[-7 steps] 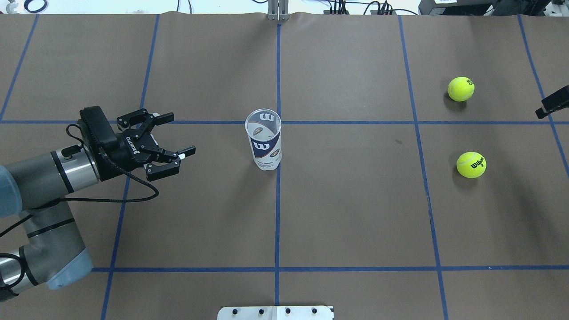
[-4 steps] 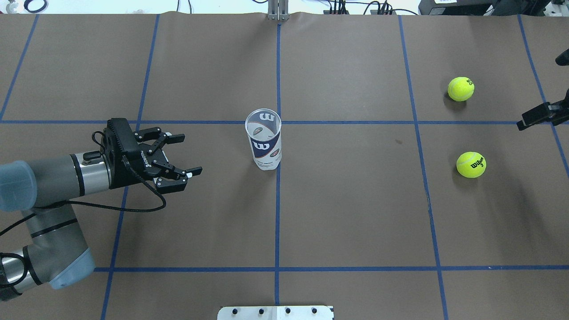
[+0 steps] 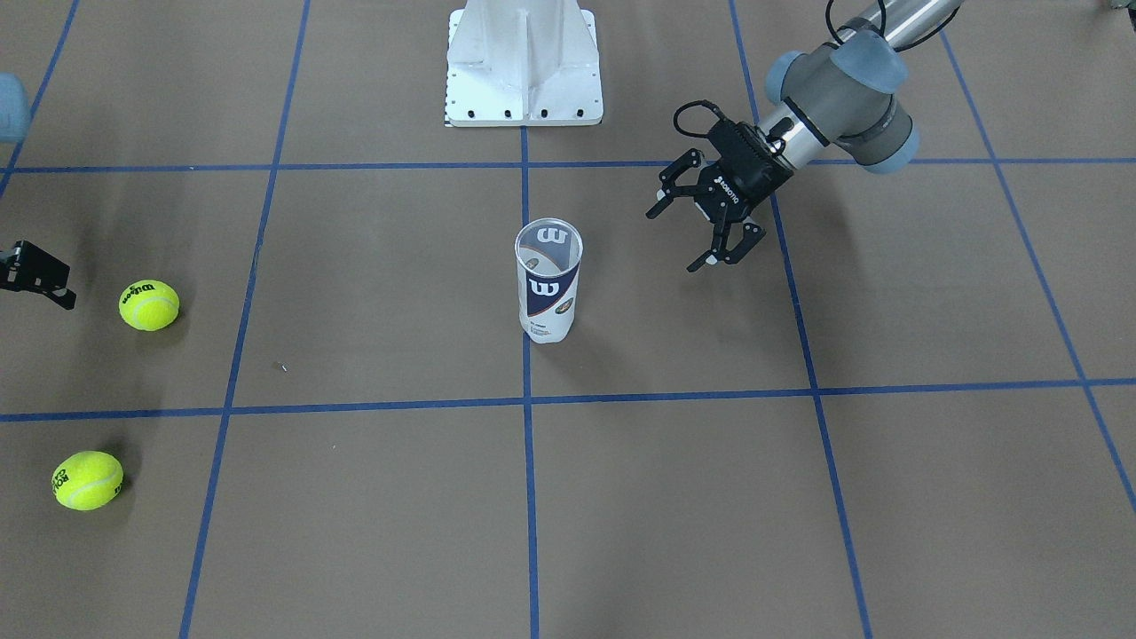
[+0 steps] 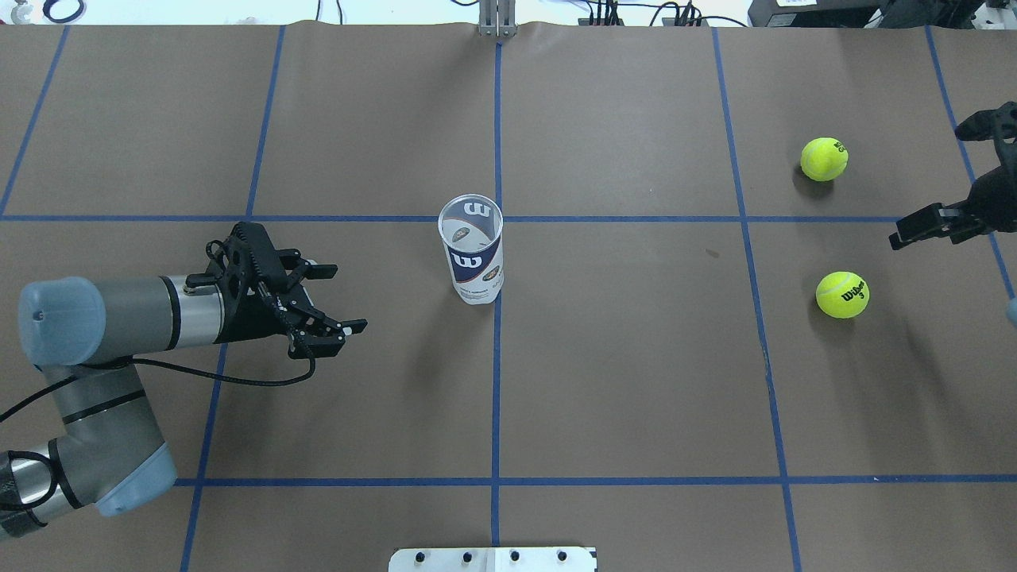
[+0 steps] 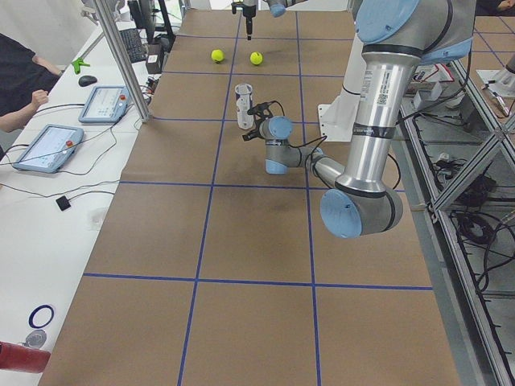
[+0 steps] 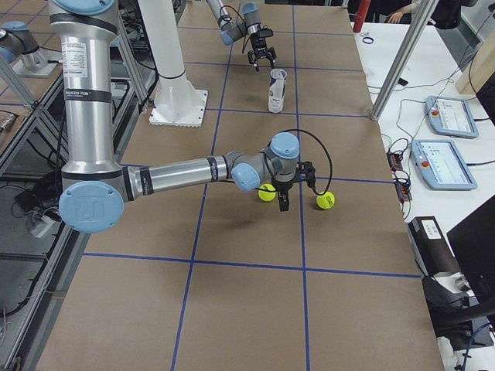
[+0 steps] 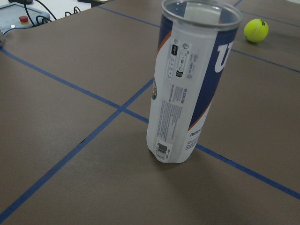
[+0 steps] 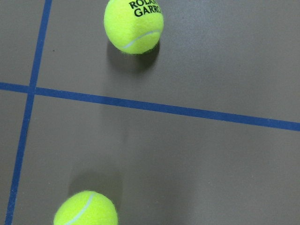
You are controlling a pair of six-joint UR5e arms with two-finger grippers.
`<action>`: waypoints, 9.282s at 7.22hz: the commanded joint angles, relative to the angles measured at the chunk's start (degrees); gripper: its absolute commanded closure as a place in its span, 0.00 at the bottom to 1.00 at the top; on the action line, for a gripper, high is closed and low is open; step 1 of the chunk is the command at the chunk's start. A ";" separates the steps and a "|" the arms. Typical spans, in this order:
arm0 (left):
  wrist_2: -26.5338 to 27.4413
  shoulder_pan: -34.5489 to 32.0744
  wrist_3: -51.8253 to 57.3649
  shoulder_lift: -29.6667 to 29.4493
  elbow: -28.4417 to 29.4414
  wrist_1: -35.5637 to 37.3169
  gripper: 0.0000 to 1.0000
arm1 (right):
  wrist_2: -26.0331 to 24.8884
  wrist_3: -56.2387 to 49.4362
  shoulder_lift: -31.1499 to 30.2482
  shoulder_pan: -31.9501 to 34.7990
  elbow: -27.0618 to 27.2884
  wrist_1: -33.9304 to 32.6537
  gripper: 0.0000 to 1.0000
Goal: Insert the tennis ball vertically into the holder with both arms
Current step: 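Lower the right gripper onto the nearer yellow tennis ball and grasp it, then grasp the standing can with the left gripper while the right gripper lifts the ball, then carry the ball with the right gripper over the can's open top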
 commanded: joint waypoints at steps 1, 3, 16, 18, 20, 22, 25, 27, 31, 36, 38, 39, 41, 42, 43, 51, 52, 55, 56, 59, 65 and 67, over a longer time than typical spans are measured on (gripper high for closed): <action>-0.04 0.03 0.00 -0.76 0.07 0.75 0.01 | -3.25 5.48 0.73 -5.15 -0.10 3.82 0.01; -0.04 0.03 0.00 -0.67 -0.19 0.75 0.01 | -3.17 5.58 1.17 -6.57 -0.28 4.63 0.01; -0.13 -0.05 0.09 -0.67 -0.28 0.75 0.01 | -2.21 5.50 1.88 -10.89 -2.66 3.75 0.82; -0.05 0.12 0.09 -1.37 0.16 0.93 0.01 | -1.86 5.58 0.83 -7.83 3.29 3.84 1.00; -0.04 0.21 0.00 -3.91 1.99 1.02 0.01 | 0.94 5.50 0.99 -3.52 5.34 3.75 1.00; 0.30 0.91 0.17 -8.47 7.17 0.84 0.01 | 2.27 5.41 2.92 -0.79 5.52 3.92 1.00; 0.48 1.62 0.79 -11.81 8.68 0.93 0.01 | 3.15 5.50 5.04 0.45 5.44 3.84 1.00; 0.66 1.62 0.88 -14.54 11.05 0.75 0.01 | 3.77 5.50 5.74 0.36 5.43 3.83 1.00; 8.91 3.90 0.79 -14.56 11.41 -0.82 0.01 | 3.86 5.50 6.27 0.54 5.52 3.83 1.00; 13.05 6.53 0.35 -16.30 16.42 -9.08 0.01 | 3.86 5.58 6.80 0.80 5.52 3.75 1.00; 15.07 6.71 0.35 -16.75 16.42 -9.00 0.01 | 4.21 5.50 6.71 0.98 5.52 3.75 1.00; 15.16 6.63 0.35 -17.54 16.77 -8.92 0.01 | 4.21 5.58 6.71 0.98 5.52 3.75 1.00; 15.25 6.63 0.35 -18.68 18.26 -8.48 0.01 | 4.21 5.50 6.80 1.07 5.35 3.75 1.00; 15.25 6.63 0.35 -19.04 18.88 -8.56 0.01 | 4.21 5.50 6.80 0.98 5.35 3.75 1.00; 15.60 6.63 0.35 -19.13 18.97 -8.56 0.01 | 4.21 5.50 6.80 1.07 5.35 3.75 1.00; 18.76 6.63 0.35 -22.28 22.12 -8.12 0.01 | 4.21 5.58 7.50 0.98 6.31 3.75 1.00; 18.85 6.71 0.35 -22.99 23.00 -8.12 0.01 | 4.30 5.67 7.50 0.98 6.40 3.75 1.00; 20.43 6.63 0.44 -23.43 23.89 -8.21 0.01 | 5.79 5.67 8.90 0.98 6.58 3.75 1.00; 20.43 6.63 0.35 -23.43 23.89 -8.21 0.01 | 5.96 5.76 10.13 0.98 6.49 3.49 1.00; 20.43 6.63 0.35 -23.52 23.80 -8.56 0.01 | 7.20 5.76 19.42 0.98 8.06 -7.88 1.00; 20.70 6.63 0.26 -23.87 23.63 -8.83 0.26 | 6.85 15.34 28.85 -2.18 9.04 -12.34 1.00; 20.70 6.63 0.26 -23.87 23.63 -8.83 0.26 | 6.15 21.54 33.05 -5.24 8.78 -12.34 1.00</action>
